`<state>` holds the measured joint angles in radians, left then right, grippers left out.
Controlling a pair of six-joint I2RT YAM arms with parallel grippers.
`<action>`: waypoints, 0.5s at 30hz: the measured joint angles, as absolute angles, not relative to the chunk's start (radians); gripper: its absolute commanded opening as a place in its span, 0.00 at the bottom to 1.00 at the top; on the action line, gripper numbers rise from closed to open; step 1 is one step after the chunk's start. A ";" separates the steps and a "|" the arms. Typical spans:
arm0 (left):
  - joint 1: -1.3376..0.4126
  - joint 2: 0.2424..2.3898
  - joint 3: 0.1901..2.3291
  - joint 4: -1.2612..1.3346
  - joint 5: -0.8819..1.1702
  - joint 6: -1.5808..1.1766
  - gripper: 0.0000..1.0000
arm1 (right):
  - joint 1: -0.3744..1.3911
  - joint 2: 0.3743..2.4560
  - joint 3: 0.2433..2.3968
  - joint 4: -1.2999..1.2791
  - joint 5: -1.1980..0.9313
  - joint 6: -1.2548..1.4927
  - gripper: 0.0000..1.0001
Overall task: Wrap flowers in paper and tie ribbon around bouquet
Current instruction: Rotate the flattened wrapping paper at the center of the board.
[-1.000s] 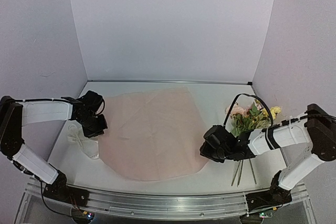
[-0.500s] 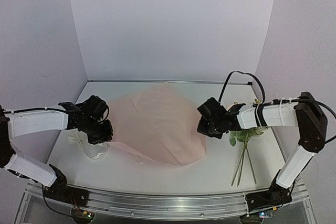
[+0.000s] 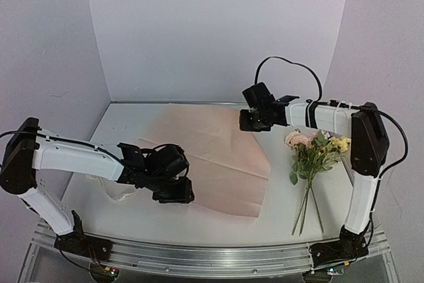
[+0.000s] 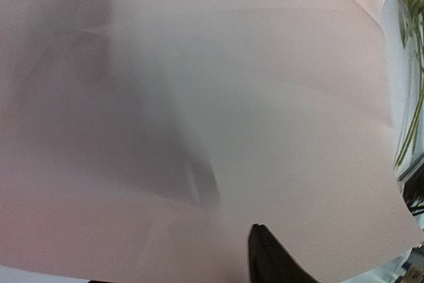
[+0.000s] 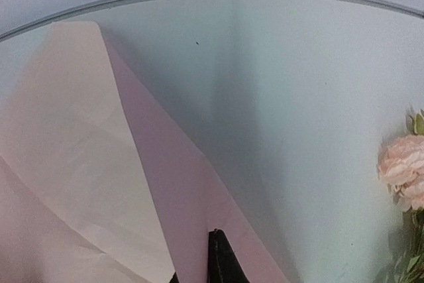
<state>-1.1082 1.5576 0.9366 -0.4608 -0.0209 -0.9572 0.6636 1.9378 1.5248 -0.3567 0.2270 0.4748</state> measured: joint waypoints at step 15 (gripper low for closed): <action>-0.723 1.313 1.116 -0.682 -0.193 -0.840 0.81 | 0.643 2.055 1.692 -0.424 0.166 0.258 0.03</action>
